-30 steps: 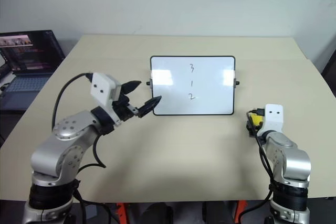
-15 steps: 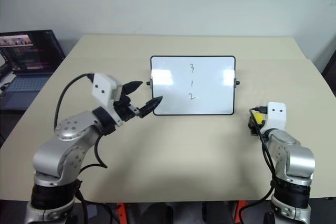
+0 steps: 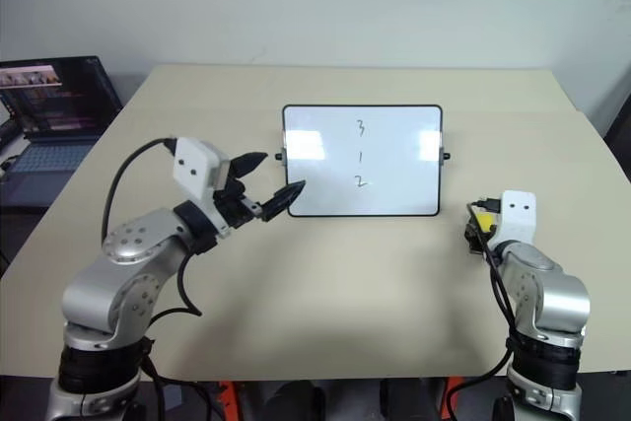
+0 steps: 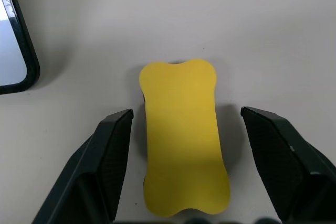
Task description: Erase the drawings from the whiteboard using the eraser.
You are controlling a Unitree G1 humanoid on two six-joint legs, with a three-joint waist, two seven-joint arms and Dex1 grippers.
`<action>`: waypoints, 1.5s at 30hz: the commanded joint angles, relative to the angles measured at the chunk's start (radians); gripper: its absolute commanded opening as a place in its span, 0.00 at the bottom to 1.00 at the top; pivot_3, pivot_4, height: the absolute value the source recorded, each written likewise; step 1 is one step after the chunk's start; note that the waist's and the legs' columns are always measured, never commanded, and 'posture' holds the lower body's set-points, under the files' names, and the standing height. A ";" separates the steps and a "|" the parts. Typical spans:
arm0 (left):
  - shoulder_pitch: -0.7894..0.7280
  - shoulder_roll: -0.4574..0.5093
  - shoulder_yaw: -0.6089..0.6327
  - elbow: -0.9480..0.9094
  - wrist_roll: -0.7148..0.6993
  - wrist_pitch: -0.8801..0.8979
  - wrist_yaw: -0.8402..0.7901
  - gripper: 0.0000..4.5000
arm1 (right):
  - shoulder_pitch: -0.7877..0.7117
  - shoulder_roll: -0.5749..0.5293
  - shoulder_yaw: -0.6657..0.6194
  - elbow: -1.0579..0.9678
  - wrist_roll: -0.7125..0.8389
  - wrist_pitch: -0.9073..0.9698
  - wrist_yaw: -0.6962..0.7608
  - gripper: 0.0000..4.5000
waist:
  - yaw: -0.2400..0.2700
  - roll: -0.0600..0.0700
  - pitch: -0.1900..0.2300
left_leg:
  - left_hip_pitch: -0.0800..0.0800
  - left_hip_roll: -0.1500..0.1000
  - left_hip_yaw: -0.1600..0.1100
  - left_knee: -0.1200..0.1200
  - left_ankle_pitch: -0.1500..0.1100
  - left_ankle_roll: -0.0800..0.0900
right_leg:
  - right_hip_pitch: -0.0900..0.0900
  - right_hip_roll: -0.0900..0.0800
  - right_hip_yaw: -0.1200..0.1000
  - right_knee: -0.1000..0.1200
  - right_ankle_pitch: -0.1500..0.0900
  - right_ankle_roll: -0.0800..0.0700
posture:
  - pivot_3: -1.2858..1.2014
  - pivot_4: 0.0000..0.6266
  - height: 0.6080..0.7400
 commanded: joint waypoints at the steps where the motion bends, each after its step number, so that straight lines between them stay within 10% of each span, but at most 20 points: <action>1: -0.014 0.000 0.006 -0.034 0.004 -0.021 0.004 1.00 | -0.019 -0.003 -0.022 -0.042 0.006 -0.010 -0.006 0.45 | 0.000 0.000 0.000 | 0.000 0.000 0.000 0.000 0.000 0.000 | 0.000 0.000 0.000 0.000 0.000 0.000 | 0.52 0.24 1.00; 4: -0.017 0.000 0.006 -0.034 0.004 -0.020 0.005 1.00 | -0.021 -0.002 -0.021 -0.041 0.007 -0.012 -0.007 0.26 | 0.000 0.000 0.000 | 0.000 0.000 0.000 0.000 0.000 0.000 | 0.000 0.000 0.000 0.000 0.000 0.000 | 0.52 0.24 1.00; 16: -0.023 0.001 0.008 -0.025 0.008 -0.022 0.005 1.00 | -0.031 -0.041 0.024 -0.027 0.003 -0.070 0.028 0.25 | 0.000 0.000 0.000 | 0.000 0.000 0.000 0.000 0.000 0.000 | 0.000 0.000 0.000 0.000 0.000 0.000 | 0.52 0.24 1.00; 45: 0.056 0.018 -0.019 0.003 0.074 -0.119 -0.055 1.00 | -0.357 -0.119 0.357 0.472 -0.152 -1.018 0.315 0.25 | -0.001 -0.001 0.002 | 0.000 0.001 0.001 0.000 0.000 0.000 | -0.001 0.000 0.000 0.000 0.000 0.000 | 0.52 0.24 1.00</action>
